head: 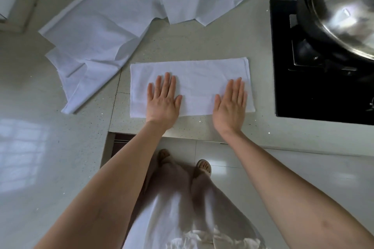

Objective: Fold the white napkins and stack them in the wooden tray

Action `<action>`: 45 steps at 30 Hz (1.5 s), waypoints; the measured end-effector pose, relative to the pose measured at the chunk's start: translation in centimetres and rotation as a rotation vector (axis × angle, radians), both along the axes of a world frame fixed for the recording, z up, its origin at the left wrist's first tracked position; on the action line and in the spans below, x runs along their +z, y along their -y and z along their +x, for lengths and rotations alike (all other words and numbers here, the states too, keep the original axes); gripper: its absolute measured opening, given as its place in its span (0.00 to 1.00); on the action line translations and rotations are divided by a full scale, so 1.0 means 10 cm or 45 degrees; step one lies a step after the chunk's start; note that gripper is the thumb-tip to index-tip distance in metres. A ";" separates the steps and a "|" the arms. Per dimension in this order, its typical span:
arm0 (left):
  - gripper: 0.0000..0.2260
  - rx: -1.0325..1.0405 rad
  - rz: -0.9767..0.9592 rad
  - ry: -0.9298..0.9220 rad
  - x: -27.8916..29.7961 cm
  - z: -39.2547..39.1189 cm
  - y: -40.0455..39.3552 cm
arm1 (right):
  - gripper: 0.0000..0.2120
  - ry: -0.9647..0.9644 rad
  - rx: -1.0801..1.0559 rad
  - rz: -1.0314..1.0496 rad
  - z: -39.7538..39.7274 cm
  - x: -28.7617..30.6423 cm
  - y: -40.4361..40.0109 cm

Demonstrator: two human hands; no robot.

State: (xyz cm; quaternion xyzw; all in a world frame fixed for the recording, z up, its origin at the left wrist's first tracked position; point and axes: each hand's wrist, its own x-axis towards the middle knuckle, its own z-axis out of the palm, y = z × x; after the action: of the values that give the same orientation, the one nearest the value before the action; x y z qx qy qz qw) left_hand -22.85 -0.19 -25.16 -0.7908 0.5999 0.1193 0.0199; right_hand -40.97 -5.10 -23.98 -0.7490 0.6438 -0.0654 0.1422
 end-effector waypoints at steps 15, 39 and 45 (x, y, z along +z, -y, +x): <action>0.26 0.219 0.043 0.022 0.00 0.64 -0.44 | 0.29 -0.152 0.613 0.015 0.32 -0.17 -0.09; 0.08 1.063 0.149 -0.916 0.66 0.67 -0.33 | 0.31 -0.411 0.827 0.090 1.07 0.11 -0.60; 0.15 0.955 -0.226 -0.983 0.68 0.71 -0.66 | 0.32 -0.106 1.310 0.176 0.69 0.12 -0.38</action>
State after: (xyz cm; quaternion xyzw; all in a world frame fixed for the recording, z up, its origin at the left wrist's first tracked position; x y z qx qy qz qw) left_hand -15.79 6.42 -18.35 -0.8480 0.2482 0.3487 -0.3126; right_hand -34.09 -1.27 -22.78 -0.9594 0.2003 0.0855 0.1795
